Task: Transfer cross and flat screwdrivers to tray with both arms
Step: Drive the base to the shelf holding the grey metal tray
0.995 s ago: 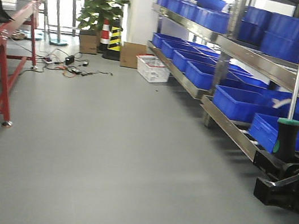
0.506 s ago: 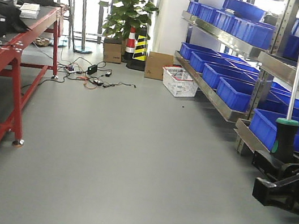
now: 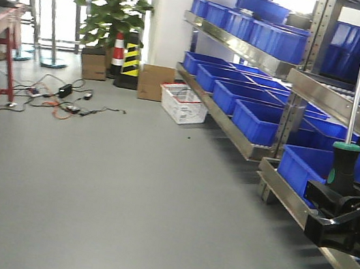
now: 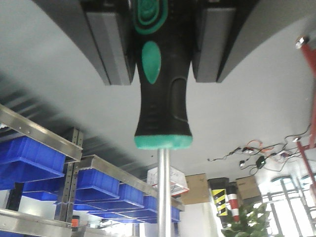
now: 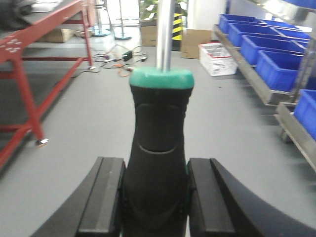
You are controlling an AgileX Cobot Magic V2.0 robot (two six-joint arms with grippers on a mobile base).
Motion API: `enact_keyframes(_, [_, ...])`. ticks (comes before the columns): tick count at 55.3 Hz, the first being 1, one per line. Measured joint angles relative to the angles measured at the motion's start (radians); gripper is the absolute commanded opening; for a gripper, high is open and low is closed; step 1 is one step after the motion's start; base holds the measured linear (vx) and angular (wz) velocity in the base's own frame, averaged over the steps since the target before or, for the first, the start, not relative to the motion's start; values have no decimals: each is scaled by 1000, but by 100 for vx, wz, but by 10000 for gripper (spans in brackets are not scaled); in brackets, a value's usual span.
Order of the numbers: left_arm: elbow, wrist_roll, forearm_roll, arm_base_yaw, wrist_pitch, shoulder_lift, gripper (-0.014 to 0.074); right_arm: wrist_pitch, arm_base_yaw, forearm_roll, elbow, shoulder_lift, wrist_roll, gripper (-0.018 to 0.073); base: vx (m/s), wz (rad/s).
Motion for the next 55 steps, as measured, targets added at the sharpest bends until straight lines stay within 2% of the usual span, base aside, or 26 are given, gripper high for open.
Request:
enact_keyframes(21, [0,0,0,0,-1,0,3,0,0,0,0,3,0,-8,60,-42])
enact_keyframes(55, [0,0,0,0,-1,0,3,2,0,0,0,3,0,-8,51,-66])
